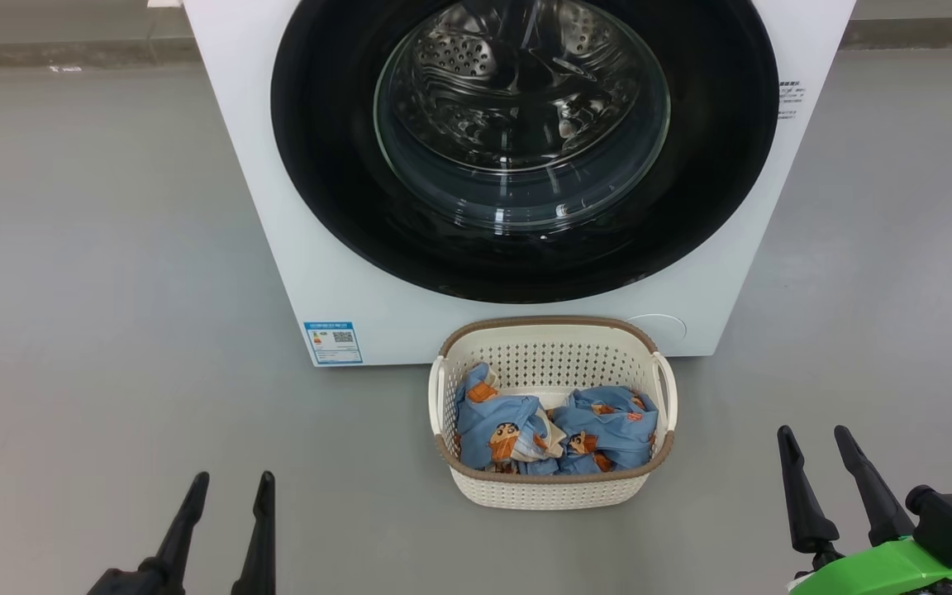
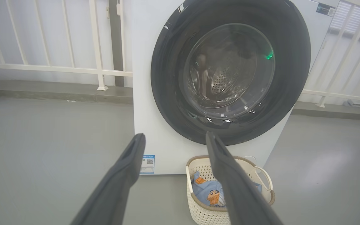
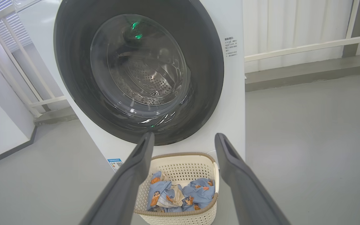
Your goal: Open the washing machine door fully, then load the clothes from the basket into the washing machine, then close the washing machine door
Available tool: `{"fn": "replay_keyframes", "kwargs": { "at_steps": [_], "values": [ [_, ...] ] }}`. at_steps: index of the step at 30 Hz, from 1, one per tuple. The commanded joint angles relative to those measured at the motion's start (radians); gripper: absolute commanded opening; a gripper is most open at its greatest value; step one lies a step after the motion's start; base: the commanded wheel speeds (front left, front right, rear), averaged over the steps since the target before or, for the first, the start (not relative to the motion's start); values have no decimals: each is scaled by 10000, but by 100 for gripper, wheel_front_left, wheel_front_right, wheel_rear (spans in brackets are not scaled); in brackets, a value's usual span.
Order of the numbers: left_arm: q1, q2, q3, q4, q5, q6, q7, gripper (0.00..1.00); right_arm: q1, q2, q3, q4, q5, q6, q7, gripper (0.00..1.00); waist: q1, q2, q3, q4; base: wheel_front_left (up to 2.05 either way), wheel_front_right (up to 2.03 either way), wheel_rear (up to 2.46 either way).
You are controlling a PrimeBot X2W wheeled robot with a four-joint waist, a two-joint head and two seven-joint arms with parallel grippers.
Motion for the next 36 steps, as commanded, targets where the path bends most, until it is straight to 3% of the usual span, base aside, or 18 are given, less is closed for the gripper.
{"fn": "replay_keyframes", "kwargs": {
  "at_steps": [1, 26, 36],
  "values": [
    [-273, 116, 358, -180, 159, 6, -93, 100, -71, -110, 201, -261, -107, 58, -124, 100, 0, 0, 2, 2, 49, 49, -97],
    [-366, 47, 343, -184, 245, 6, -93, 100, -150, -104, 188, -302, -119, 58, -124, 100, 0, 0, 237, -115, 110, 110, -221],
    [-389, 61, 145, -240, -430, 6, -93, 100, -161, -99, 237, -280, -70, 58, -124, 100, 0, 0, 235, -152, 93, 93, -186]
  ]
}}
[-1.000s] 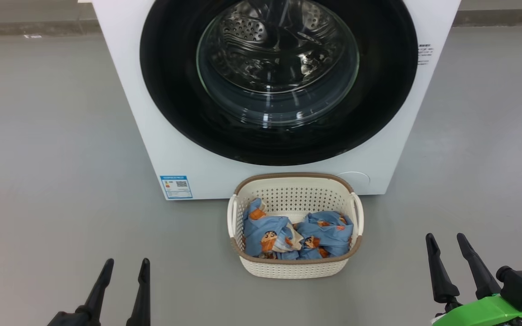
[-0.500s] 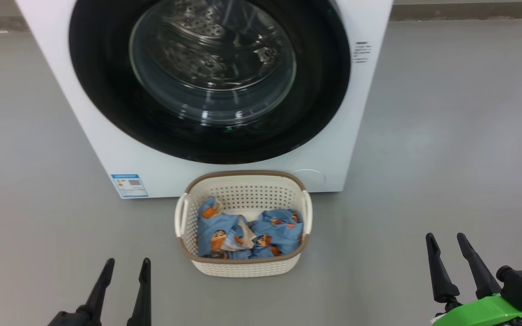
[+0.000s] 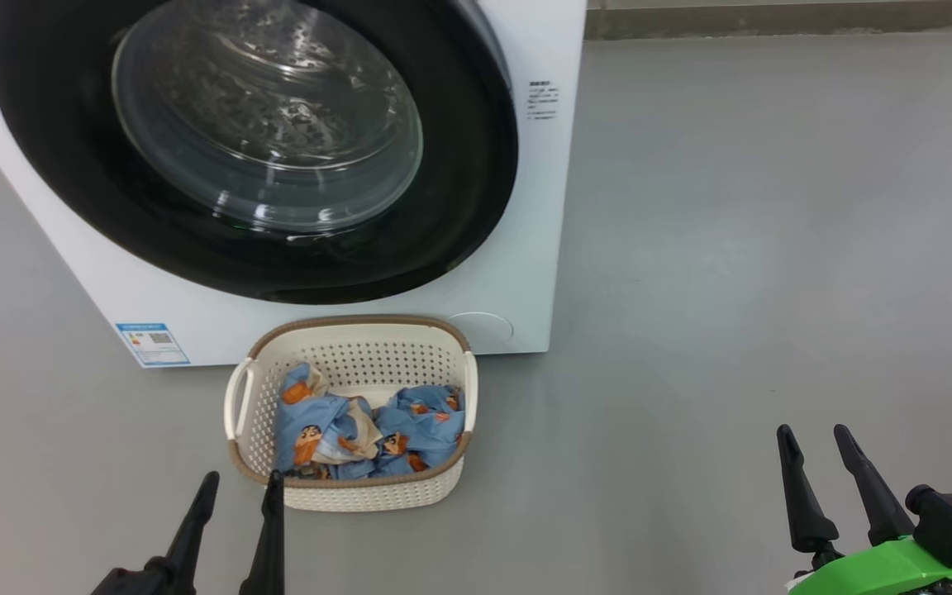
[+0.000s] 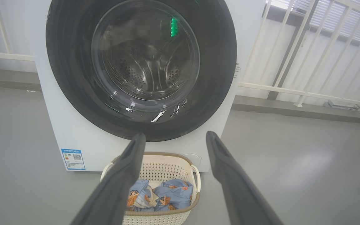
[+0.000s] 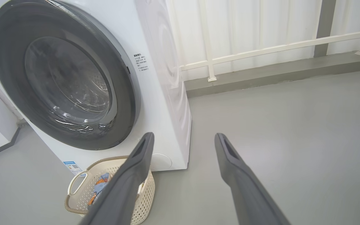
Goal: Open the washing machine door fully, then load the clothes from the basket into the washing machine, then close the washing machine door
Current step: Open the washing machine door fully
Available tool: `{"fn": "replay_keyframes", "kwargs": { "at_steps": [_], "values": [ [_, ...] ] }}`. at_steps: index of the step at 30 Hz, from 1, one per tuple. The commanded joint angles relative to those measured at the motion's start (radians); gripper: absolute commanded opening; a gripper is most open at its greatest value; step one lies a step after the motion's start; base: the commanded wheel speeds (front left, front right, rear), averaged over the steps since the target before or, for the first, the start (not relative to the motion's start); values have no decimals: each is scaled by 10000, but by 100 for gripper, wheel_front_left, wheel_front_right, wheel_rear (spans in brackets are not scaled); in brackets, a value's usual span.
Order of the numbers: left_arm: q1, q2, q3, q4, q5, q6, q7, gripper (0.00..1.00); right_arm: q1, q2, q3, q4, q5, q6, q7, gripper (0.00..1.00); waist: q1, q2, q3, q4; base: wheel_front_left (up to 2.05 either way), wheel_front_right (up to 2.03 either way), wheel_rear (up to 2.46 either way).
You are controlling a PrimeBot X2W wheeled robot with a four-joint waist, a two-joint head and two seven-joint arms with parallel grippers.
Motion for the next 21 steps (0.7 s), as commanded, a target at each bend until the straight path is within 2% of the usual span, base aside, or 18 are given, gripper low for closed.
{"fn": "replay_keyframes", "kwargs": {
  "at_steps": [1, 15, 16, 17, 18, 19, 21],
  "values": [
    [-381, 137, 285, -202, -115, 6, -93, 100, -164, -115, 251, -249, -54, 58, -124, 100, 0, 0, -4, 0, 50, 50, -101],
    [-313, 37, 251, -139, -166, 6, -93, 100, -348, -31, 361, -224, 358, 58, -124, 100, 0, 0, -72, 69, 13, 13, -26],
    [-290, 12, 247, -143, -173, 6, -93, 100, -408, -25, 422, -200, 464, 58, -124, 47, 0, 0, -74, 79, 0, 0, 0],
    [-270, -11, 237, -146, -173, 6, -93, 100, -489, -29, 473, -193, 554, 58, -124, 31, 0, 0, -73, 92, 0, 0, 0],
    [-254, -31, 224, -148, -172, 6, -93, 100, -589, -24, 502, -199, 657, 58, -124, 7, 0, 0, -68, 106, 0, 0, 0],
    [-242, -48, 214, -151, -176, 6, -93, 100, -704, -7, 523, -211, 786, 58, -124, 0, 0, 0, -58, 119, 0, 0, 0],
    [-233, -75, 211, -149, -192, 6, -93, 100, -985, 31, 557, -230, 1064, 58, -124, 0, 0, 0, -31, 152, 0, 0, 0]
  ]
}}
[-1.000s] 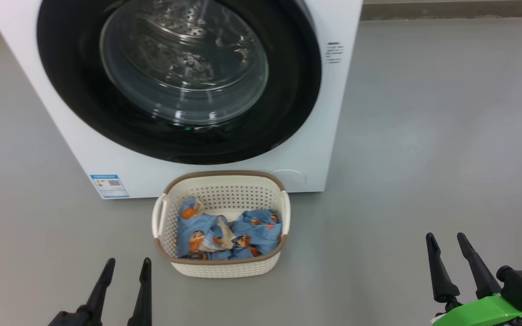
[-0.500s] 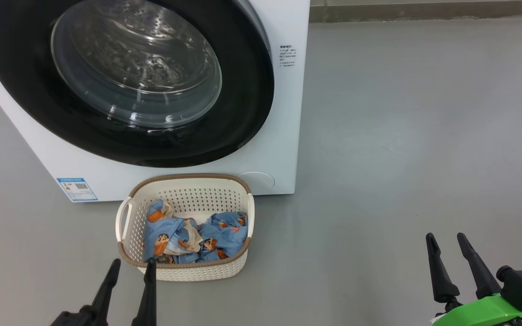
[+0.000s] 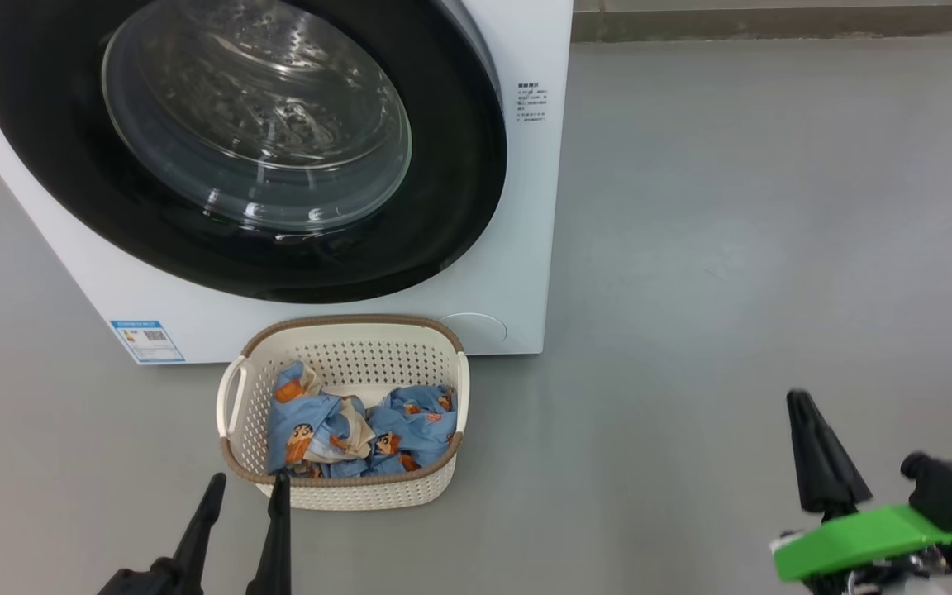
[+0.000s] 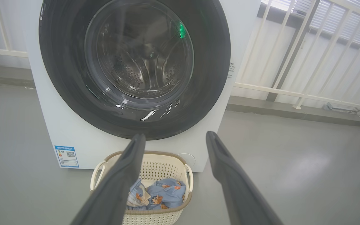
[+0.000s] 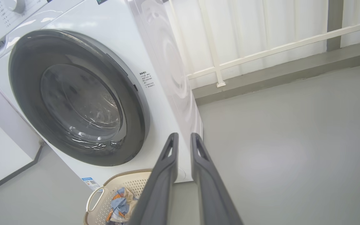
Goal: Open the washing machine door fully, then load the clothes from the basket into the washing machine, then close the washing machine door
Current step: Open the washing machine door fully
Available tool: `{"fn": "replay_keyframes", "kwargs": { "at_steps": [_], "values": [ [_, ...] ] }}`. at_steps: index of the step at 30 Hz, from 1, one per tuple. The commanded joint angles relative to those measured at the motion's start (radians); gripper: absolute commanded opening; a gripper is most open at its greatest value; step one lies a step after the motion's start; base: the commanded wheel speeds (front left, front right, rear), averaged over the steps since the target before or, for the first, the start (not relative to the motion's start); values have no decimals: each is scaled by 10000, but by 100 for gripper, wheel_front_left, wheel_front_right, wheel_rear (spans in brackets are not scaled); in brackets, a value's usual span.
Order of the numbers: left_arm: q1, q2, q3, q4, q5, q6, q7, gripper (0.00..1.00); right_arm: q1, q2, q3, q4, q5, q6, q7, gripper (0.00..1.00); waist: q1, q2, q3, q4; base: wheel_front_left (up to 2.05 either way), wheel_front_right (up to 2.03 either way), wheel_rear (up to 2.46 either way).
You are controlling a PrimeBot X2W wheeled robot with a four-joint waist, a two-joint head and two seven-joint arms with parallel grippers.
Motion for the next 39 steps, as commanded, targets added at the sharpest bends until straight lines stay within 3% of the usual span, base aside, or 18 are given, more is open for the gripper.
{"fn": "replay_keyframes", "kwargs": {
  "at_steps": [1, 9, 17, 28, 39],
  "values": [
    [-241, 12, 281, -183, -133, 6, -93, 100, -653, -70, 259, -258, 261, 58, -122, 0, -1, -1, 32, 35, 0, 0, 0],
    [-492, -20, 182, -247, -191, 6, -93, 100, -2468, 129, 427, -230, 2178, 58, -122, 0, -1, -1, 475, 264, 0, 0, 0],
    [-1055, -104, -19, -312, -262, 6, -93, 100, -4751, -71, 194, 44, 4611, 58, -122, 0, -1, -1, 1324, 678, 0, 0, 0],
    [-1921, -204, -352, -325, -419, 6, -93, 100, -7151, -1573, 1177, 1206, 7414, 58, -63, 0, -1, -1, 2394, 1415, 0, 0, 0],
    [-2634, -299, -805, -420, -580, 6, -93, 100, -9168, -3155, 2656, 1541, 9818, 58, 1749, 0, -1, -1, 3336, 2186, 0, 0, 0]
  ]
}}
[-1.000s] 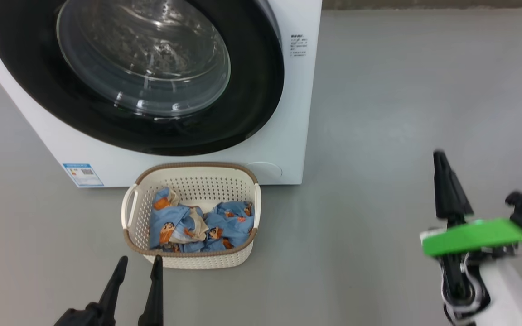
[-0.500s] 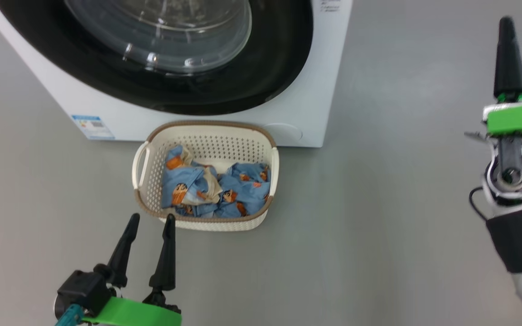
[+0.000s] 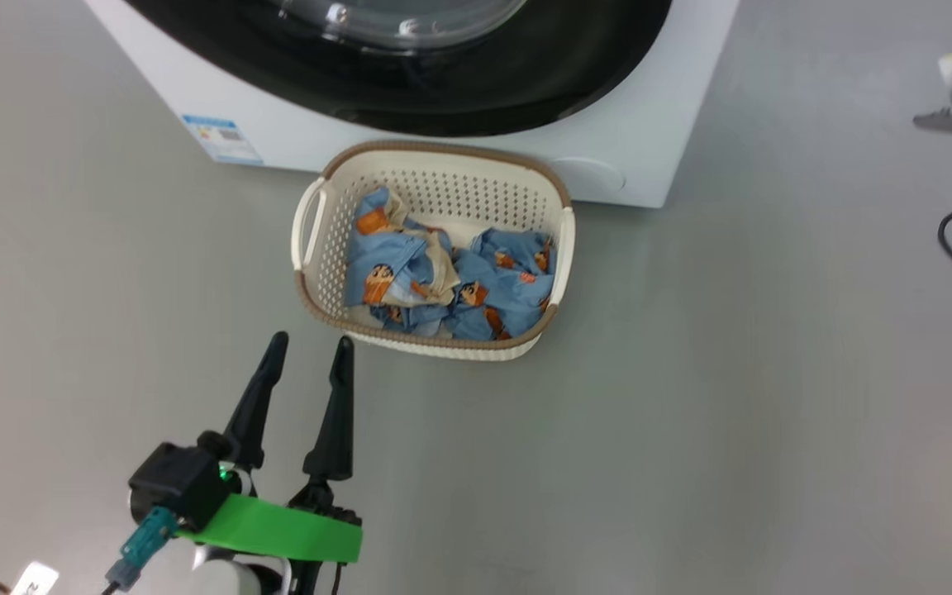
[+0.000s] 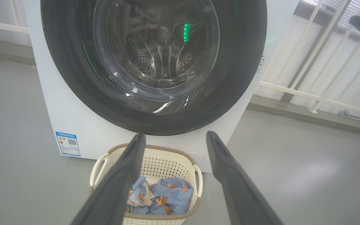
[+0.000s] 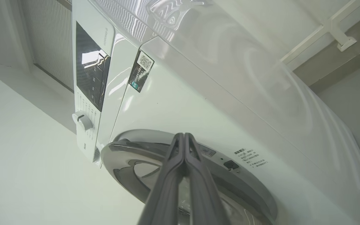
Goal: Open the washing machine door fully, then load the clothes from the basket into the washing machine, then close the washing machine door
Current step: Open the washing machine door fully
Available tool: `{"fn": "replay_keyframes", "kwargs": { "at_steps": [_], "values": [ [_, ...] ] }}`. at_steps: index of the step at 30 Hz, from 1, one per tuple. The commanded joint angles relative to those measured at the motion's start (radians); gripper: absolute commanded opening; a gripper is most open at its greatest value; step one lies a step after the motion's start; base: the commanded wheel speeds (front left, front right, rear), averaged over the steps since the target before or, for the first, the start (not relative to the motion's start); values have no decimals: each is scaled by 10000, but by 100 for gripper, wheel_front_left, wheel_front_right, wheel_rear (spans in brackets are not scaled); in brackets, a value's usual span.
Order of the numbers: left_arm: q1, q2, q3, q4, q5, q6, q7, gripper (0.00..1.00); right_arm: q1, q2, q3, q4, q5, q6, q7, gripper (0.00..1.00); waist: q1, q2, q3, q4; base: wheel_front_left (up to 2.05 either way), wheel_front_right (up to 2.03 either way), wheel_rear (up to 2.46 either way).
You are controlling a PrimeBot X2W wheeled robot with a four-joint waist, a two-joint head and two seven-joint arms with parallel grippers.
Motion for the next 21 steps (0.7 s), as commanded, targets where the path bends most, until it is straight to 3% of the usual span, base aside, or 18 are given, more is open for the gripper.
{"fn": "replay_keyframes", "kwargs": {
  "at_steps": [1, 13, 21],
  "values": [
    [-312, 90, 230, -304, -74, 6, -67, 100, -229, -51, 76, -229, 255, 58, 163, 0, 0, -1, 440, 375, 0, 0, 0],
    [-1137, -22, -348, -275, -358, 6, -67, 100, -1945, -423, 21, 365, 1697, 58, 3308, 0, 0, -1, 1593, 930, 0, 0, 0],
    [-1670, -42, -568, -364, -567, 6, -67, 100, -3066, -245, -345, 831, 2022, 58, 4405, 0, 0, -1, 2280, 1208, 0, 0, 0]
  ]
}}
